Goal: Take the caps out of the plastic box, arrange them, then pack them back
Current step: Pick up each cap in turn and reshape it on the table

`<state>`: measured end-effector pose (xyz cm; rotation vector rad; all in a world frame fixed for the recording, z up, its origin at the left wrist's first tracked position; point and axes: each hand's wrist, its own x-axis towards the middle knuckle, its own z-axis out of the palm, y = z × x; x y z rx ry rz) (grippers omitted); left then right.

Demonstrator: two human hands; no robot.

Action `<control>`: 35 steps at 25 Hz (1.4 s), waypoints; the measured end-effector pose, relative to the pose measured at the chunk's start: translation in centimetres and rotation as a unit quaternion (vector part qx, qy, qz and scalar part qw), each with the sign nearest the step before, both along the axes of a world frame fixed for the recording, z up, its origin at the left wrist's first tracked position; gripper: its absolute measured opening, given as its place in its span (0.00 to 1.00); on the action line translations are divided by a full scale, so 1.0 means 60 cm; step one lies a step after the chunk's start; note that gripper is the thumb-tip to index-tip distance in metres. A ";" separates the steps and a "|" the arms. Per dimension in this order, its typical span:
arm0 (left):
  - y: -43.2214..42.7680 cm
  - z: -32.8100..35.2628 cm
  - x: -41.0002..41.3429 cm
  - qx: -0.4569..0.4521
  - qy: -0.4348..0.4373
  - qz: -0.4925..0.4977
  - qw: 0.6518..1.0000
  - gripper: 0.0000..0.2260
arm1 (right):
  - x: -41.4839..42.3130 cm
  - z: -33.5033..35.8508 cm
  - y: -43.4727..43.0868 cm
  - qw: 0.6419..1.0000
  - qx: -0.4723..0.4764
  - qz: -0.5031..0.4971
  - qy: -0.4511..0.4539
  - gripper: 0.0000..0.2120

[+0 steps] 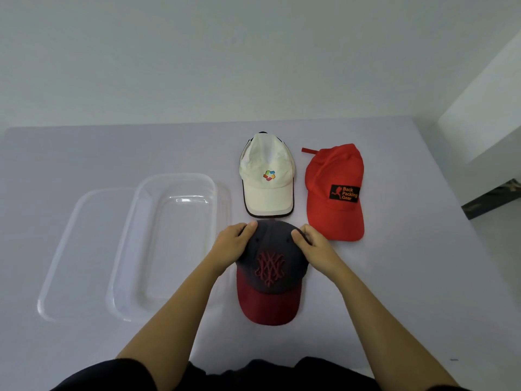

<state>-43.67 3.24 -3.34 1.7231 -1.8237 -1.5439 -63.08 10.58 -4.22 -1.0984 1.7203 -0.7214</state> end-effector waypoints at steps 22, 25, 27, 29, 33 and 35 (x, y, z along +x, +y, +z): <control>0.008 0.035 -0.036 -0.141 0.122 0.285 0.940 0.20 | 0.048 0.010 0.039 0.871 0.079 -0.187 -0.447 0.24; 0.002 0.036 -0.037 -0.168 0.110 0.296 0.934 0.20 | 0.060 -0.015 0.051 0.884 0.124 -0.186 -0.410 0.32; -0.005 0.034 -0.039 -0.099 0.122 0.235 0.959 0.22 | 0.061 -0.026 0.051 0.875 0.110 -0.222 -0.415 0.35; -0.007 0.036 -0.043 -0.009 0.104 0.165 0.981 0.24 | 0.055 -0.030 0.053 0.861 0.094 -0.257 -0.430 0.36; 0.016 0.042 -0.058 0.013 0.062 0.141 0.988 0.24 | 0.049 -0.033 0.061 0.863 0.072 -0.281 -0.414 0.32; 0.015 0.044 -0.061 -0.057 0.039 0.177 0.982 0.24 | 0.056 -0.031 0.059 0.867 0.074 -0.282 -0.403 0.33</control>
